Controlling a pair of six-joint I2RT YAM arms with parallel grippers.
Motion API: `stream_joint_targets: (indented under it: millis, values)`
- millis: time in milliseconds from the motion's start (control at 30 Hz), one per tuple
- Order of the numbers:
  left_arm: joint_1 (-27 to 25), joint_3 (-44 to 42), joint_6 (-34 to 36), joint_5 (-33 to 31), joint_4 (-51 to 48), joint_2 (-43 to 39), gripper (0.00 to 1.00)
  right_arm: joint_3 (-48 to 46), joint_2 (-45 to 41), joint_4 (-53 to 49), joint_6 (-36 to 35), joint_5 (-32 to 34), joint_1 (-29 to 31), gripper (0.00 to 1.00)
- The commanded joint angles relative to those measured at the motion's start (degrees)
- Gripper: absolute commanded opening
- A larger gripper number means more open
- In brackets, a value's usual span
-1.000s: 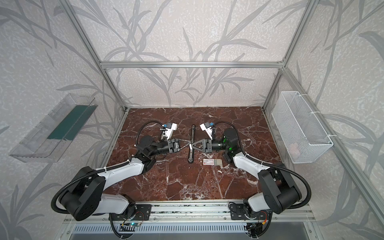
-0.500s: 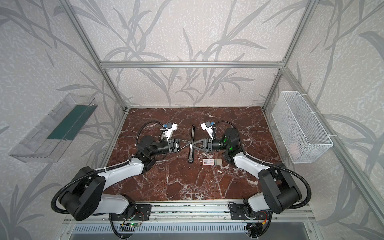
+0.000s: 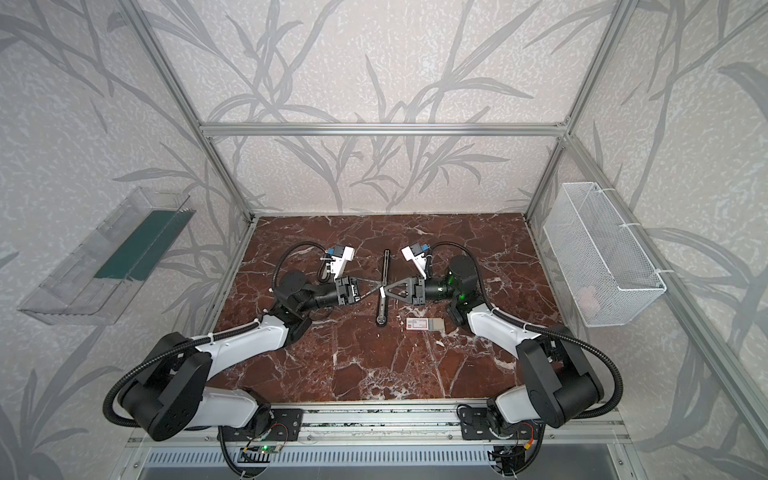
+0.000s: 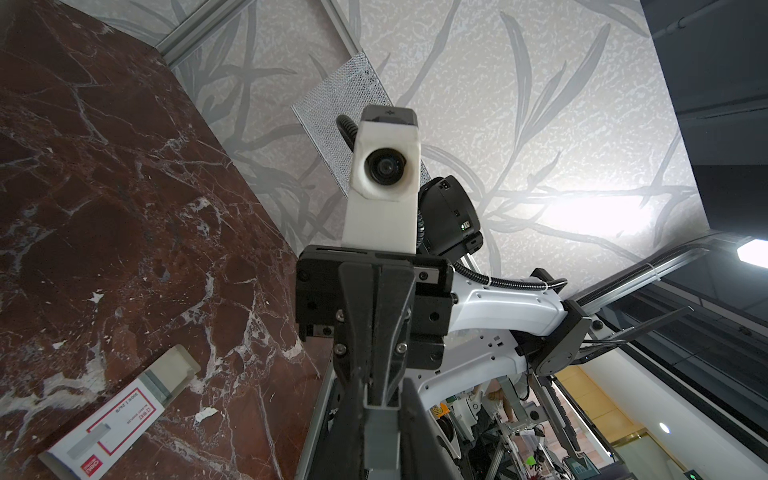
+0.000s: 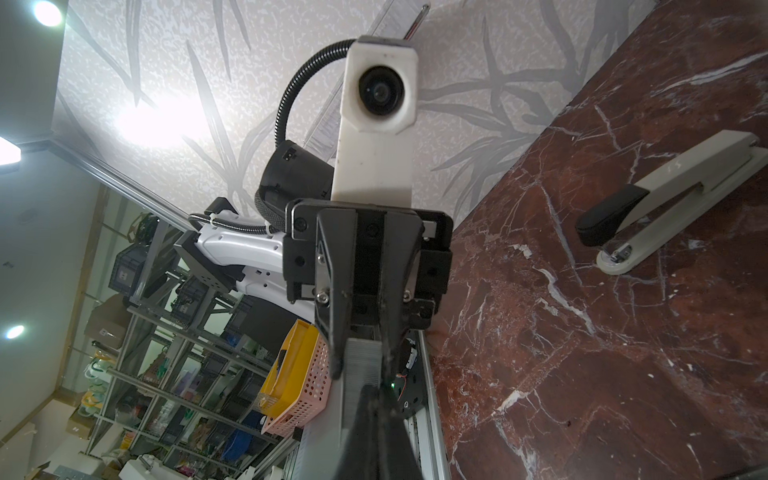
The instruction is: Load the staples into the stapler
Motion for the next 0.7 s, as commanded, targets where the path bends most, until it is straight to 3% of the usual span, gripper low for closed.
stream_joint_targets:
  millis: [0, 200, 367, 533, 667]
  values:
    - [-0.4, 2.2, -1.4, 2.7, 3.2, 0.3, 0.13, 0.7, -0.7, -1.4, -1.3, 0.9, -0.2, 0.03]
    - [-0.3, 2.1, 0.3, 2.0, 0.6, -0.3, 0.12, 0.4, -1.2, -3.6, -2.6, 2.1, -0.9, 0.2]
    - [0.4, 2.2, 4.3, 0.9, -6.4, -1.9, 0.11, -0.6, -3.4, -7.1, -4.6, 3.5, -2.6, 0.28]
    - [2.0, 2.2, 7.9, -0.7, -13.6, -4.1, 0.12, -0.3, -7.8, -24.8, -14.4, 9.7, -4.4, 0.32]
    - [2.5, 5.5, 18.6, -6.6, -35.4, -7.1, 0.12, 3.1, -9.1, -44.3, -26.1, 19.3, -4.5, 0.32]
